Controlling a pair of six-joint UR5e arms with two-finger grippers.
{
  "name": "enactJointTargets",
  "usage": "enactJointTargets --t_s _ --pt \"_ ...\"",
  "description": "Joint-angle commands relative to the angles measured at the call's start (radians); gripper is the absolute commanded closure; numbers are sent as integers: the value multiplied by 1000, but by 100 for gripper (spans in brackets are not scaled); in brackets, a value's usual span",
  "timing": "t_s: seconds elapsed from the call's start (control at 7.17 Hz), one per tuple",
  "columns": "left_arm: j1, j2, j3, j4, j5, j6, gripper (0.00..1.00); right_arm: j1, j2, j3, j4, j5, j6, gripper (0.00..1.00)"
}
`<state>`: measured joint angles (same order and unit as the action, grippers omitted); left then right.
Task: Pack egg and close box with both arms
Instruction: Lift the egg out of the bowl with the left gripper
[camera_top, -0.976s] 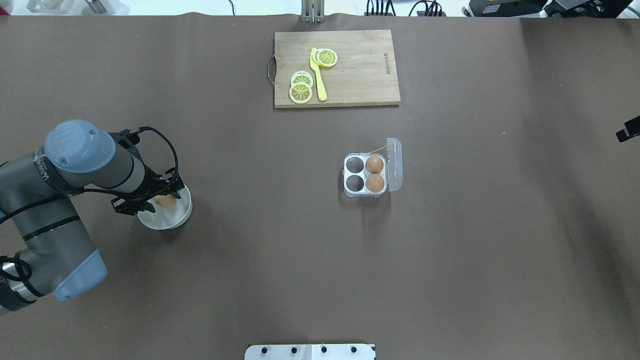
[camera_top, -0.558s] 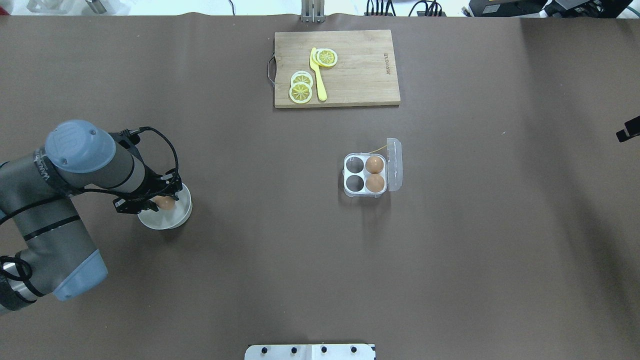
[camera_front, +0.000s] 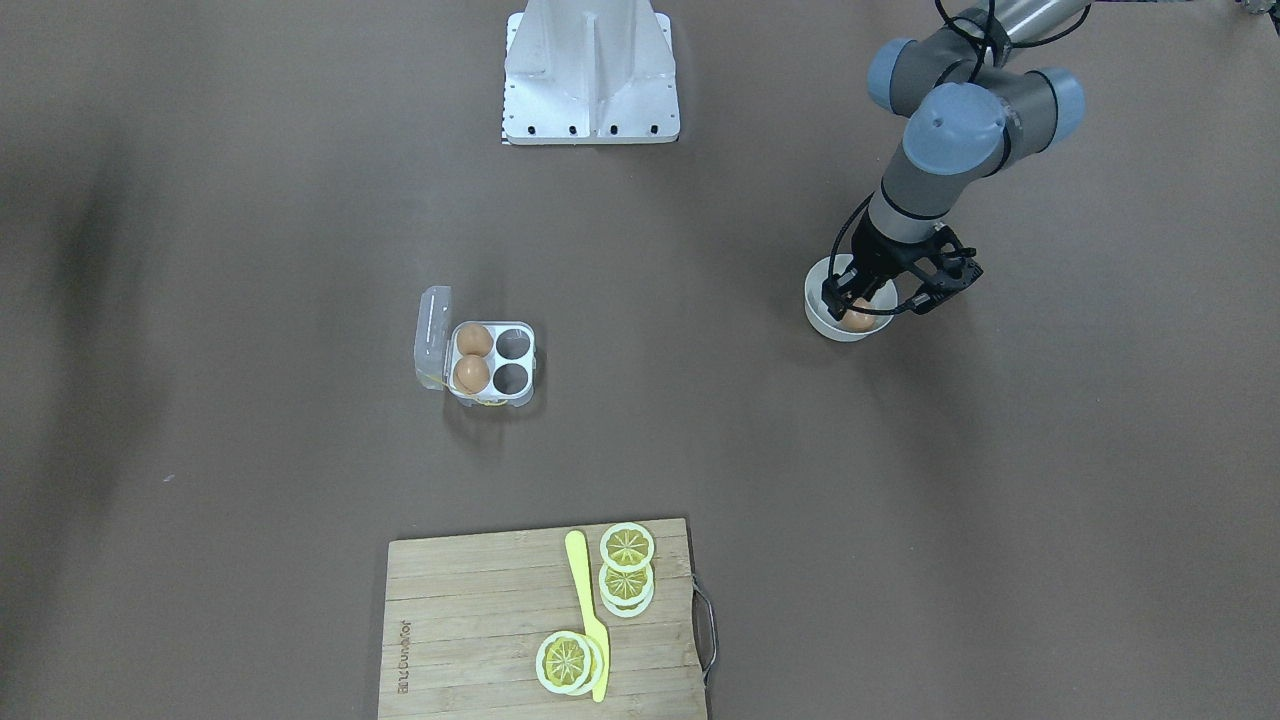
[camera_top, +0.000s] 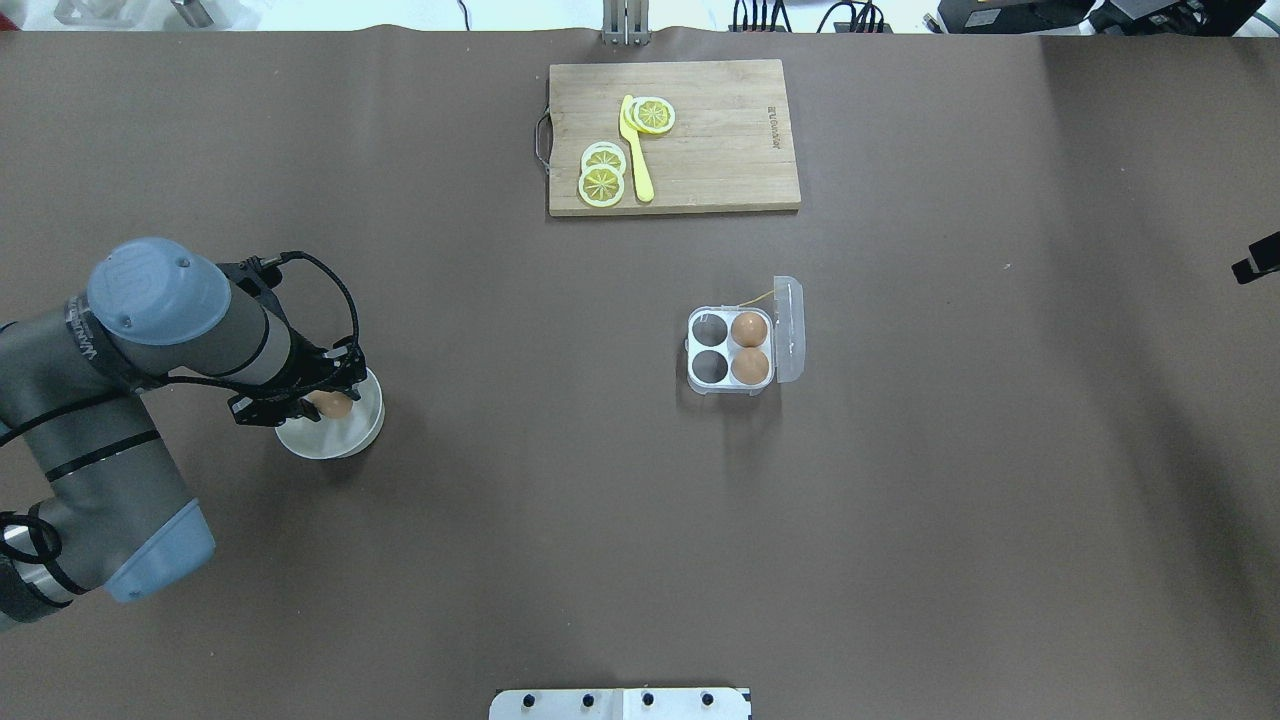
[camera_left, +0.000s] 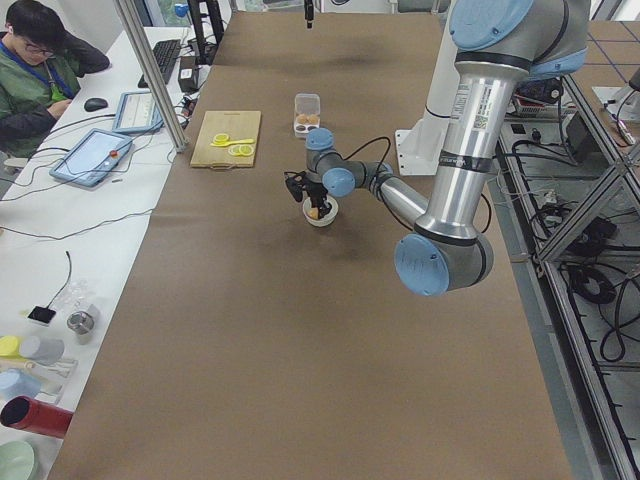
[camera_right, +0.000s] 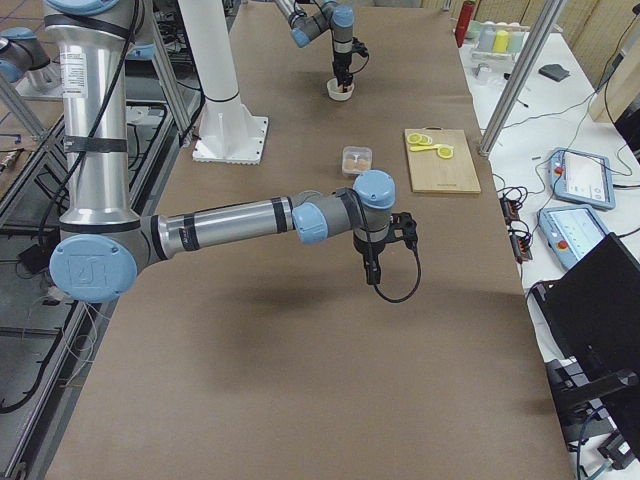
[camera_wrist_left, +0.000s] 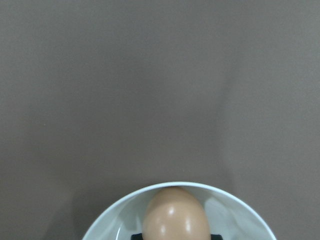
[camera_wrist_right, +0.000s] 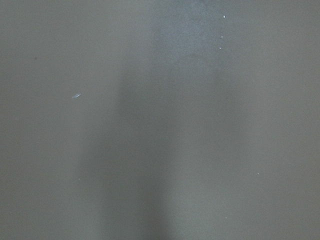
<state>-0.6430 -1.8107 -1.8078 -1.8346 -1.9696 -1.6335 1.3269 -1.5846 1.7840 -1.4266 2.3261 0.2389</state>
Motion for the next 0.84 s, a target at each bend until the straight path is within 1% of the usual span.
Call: enactJointTargets --t_s 0.0,0.14,0.28,0.42,0.56,0.7 --pt "-15 -1 -74 -2 3 111 100 0 0 0 0 -1 0 0" --pt "-23 -1 -115 -17 56 165 100 0 0 0 0 -1 -1 0" --pt "-21 -21 -108 -119 105 208 100 0 0 0 0 -1 0 0" --pt "-18 -28 -75 -278 118 316 100 0 0 0 0 -1 0 0" --pt "-14 -48 -24 -375 118 317 100 0 0 2 0 -1 0 0" --pt "-12 -99 -4 -396 121 317 100 0 0 3 0 1 0 0"
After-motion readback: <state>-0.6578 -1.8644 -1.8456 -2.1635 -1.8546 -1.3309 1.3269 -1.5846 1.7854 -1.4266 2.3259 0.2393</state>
